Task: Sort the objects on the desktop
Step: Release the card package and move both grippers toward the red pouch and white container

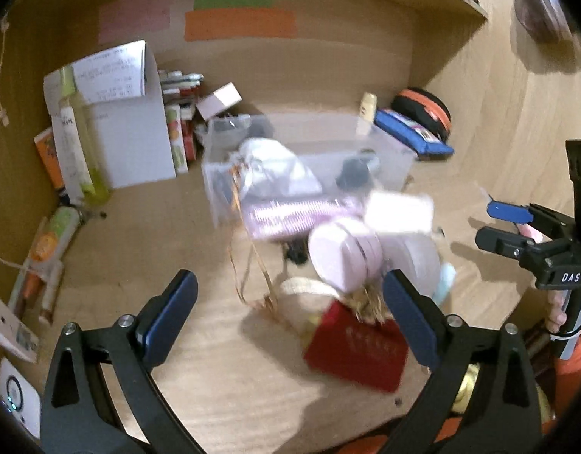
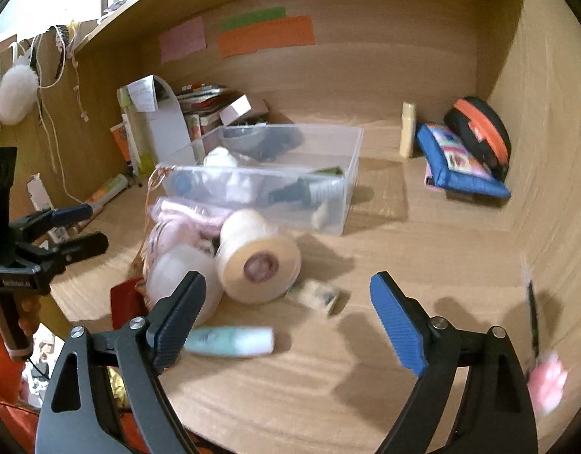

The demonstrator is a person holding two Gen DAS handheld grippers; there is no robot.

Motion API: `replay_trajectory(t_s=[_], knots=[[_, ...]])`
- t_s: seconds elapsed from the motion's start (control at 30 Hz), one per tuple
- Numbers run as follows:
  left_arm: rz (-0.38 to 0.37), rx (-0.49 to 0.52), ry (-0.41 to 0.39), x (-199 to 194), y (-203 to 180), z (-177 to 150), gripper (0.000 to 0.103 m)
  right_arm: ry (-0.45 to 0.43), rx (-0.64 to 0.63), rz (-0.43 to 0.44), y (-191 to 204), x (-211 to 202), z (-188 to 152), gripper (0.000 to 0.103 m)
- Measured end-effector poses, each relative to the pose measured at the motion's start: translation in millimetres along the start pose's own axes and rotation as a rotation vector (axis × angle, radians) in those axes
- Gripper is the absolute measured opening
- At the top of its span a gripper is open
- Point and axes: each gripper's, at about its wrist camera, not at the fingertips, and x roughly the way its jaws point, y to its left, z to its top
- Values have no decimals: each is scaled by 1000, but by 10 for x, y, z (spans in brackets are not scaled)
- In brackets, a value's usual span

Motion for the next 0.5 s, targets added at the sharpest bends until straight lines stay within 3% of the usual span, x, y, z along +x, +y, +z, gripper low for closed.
replay_trajectory(t_s=[0.17,0.4,0.5], knots=[[-6,13,23,-19,-61,-222,99,7,2,74,159,27,-91,87],[-26,35,54,-11,-19,-359,99,86,-40,168,495,330,-112,86],[-43,55,62,-3,-41,-395,99,112,-18,201,572,453,-101,79]])
